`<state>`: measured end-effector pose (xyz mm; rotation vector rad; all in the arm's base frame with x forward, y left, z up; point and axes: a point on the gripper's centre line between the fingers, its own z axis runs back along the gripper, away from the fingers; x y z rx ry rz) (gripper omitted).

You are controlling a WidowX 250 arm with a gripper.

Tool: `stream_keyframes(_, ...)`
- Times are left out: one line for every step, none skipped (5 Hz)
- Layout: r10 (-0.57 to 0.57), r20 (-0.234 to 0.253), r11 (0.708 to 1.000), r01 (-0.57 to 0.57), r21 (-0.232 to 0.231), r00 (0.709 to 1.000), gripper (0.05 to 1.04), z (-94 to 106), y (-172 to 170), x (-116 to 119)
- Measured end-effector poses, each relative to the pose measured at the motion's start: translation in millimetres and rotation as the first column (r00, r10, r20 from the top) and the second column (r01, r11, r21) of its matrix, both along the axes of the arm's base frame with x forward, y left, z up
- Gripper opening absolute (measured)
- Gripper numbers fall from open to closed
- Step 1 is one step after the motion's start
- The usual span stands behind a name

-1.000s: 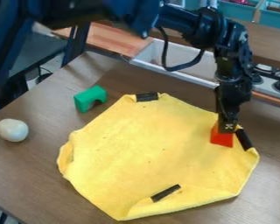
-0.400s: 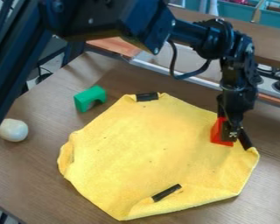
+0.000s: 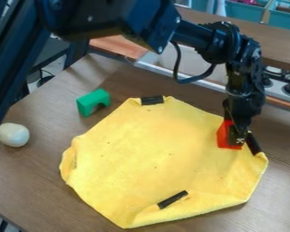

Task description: Move the red figure from the yellow cloth to the left side of the table

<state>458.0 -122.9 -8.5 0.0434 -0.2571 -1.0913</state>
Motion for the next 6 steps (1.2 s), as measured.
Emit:
stream_keyframes(-0.011,-0.021,1.000,0.010,-0.027,1.000,0.802,6.3,-2,-14)
stream_keyframes(-0.033,0.018,0.996,0.034,-0.082,0.999,0.801,38.6,-6,-27)
stream_keyframes(-0.072,0.032,0.991,0.075,-0.115,0.997,0.801,53.9,-8,-48)
stream_keyframes(-0.107,0.037,0.985,0.111,-0.134,0.994,0.801,61.4,-10,-75)
stream_keyframes(-0.163,0.033,0.975,0.166,-0.144,0.986,0.801,63.7,-18,-106)
stream_keyframes(-0.210,0.028,0.967,0.212,-0.143,0.977,0.801,60.8,-21,-135)
